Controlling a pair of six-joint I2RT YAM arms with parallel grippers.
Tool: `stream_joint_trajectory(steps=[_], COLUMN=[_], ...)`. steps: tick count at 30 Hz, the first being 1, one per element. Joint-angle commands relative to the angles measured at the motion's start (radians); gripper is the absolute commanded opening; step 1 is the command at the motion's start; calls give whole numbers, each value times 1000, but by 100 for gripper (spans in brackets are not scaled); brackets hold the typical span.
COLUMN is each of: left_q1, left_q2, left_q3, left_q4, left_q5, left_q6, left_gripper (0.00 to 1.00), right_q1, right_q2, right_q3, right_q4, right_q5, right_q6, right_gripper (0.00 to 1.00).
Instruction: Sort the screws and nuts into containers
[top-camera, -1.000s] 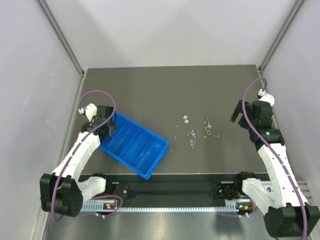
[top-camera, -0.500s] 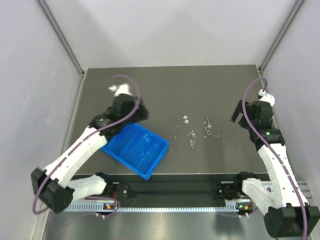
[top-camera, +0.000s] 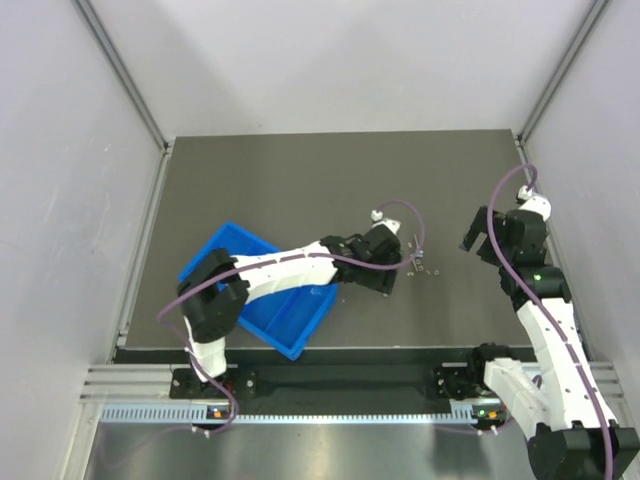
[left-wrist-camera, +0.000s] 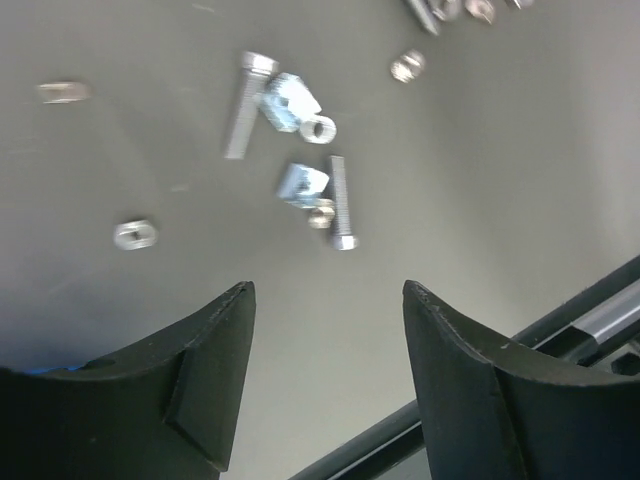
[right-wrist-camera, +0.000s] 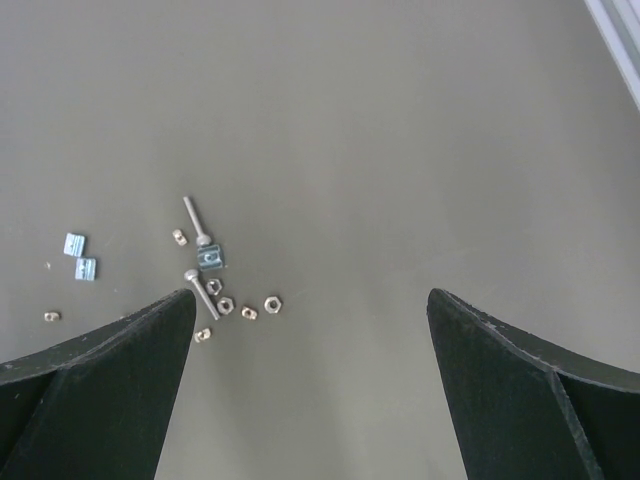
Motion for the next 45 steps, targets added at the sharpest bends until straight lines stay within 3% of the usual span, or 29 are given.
stream_joint_trajectory(steps=[1, 5, 8, 13, 38, 45], left_q1=[-27, -12, 49, 102, 100, 97], left_q2=[35, 137, 177, 188, 296, 325], left_q3=[85, 158, 194, 192, 194, 189], left_q4=[45, 20, 17, 20, 43, 46], left_q5=[-8, -91, -3, 38, 38, 36], left_q6=[12, 54, 117, 239, 322, 322], left_gripper=[65, 60, 50, 44, 42, 38], right_q1=[-16, -16, -16, -17, -16, -16], right_q2=[-11, -1, 0, 6, 51, 45], right_q3=[-14, -19, -16, -9, -2, -3], right_q4=[16, 15, 16, 16, 28, 24], right_q5=[-17, -19, -13, 15, 2, 5], right_q6=[11, 3, -11, -25, -9, -11], right_gripper=[100, 100, 100, 100, 100, 100])
